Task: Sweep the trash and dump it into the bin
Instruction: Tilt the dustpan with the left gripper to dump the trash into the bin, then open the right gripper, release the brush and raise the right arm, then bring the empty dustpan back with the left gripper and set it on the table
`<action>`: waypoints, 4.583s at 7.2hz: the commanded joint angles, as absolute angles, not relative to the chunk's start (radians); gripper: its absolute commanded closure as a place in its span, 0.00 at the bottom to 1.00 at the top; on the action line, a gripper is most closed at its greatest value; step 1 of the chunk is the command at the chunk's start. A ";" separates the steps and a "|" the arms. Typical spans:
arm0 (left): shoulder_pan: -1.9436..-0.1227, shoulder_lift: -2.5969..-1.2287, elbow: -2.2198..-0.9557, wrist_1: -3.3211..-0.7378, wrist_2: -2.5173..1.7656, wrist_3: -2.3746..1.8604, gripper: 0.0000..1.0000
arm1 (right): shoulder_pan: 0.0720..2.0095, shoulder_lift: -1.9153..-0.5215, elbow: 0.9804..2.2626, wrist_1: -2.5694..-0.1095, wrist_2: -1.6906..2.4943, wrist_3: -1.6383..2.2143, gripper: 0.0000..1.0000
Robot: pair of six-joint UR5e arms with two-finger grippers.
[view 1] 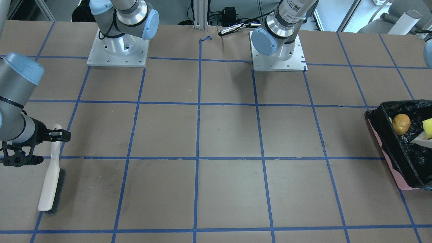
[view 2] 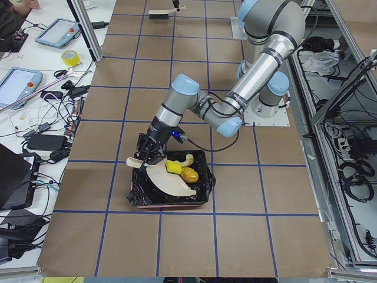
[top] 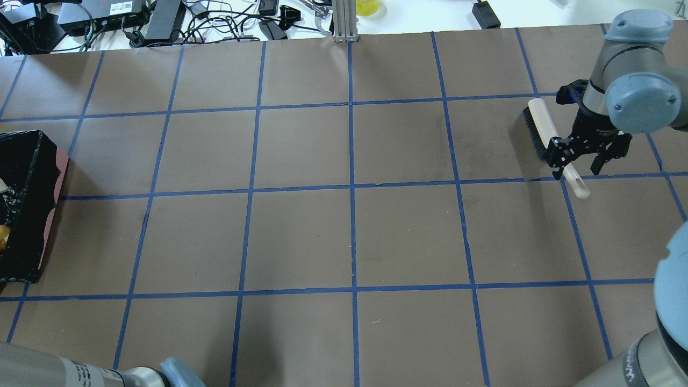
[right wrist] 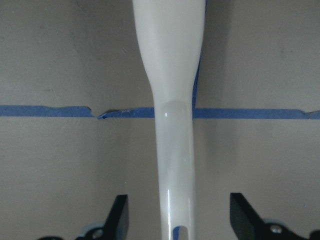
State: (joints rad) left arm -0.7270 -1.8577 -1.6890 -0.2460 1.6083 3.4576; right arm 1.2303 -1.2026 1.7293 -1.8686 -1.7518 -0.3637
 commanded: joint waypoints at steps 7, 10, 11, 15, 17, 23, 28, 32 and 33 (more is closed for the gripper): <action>-0.706 -1.764 -1.894 0.044 1.606 3.459 1.00 | 1.322 -1.497 1.430 -1.443 -1.593 -0.205 0.00; -0.687 -1.732 -1.978 0.191 1.608 3.459 1.00 | 1.618 -1.493 1.427 -1.459 -1.585 0.119 0.00; -0.687 -1.717 -2.002 0.215 1.608 3.459 1.00 | 1.635 -1.499 1.428 -1.457 -1.585 0.168 0.00; -0.675 -1.703 -2.026 0.318 1.606 3.459 1.00 | 1.641 -1.542 1.439 -1.534 -1.578 0.149 0.00; -0.675 -1.694 -2.063 0.406 1.606 3.458 1.00 | 1.641 -1.561 1.434 -1.627 -1.594 0.137 0.00; -0.675 -1.689 -2.103 0.482 1.608 3.431 1.00 | 1.641 -1.603 1.440 -1.602 -1.579 0.138 0.00; -0.696 -1.687 -1.678 -0.533 1.562 3.355 1.00 | 1.641 -1.677 1.434 -1.463 -1.586 0.124 0.00; -0.911 -1.692 -1.557 -0.909 1.607 2.816 1.00 | 1.628 -1.689 1.437 -1.426 -1.568 0.083 0.00; -0.976 -1.709 -1.555 -0.998 1.667 2.665 1.00 | 1.634 -1.627 1.460 -1.421 -1.569 0.066 0.00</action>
State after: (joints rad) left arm -0.9015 -1.6975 -1.5567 -0.9001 1.6123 2.8533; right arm 1.6337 -1.6790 1.4422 -1.4224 -1.5727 0.0901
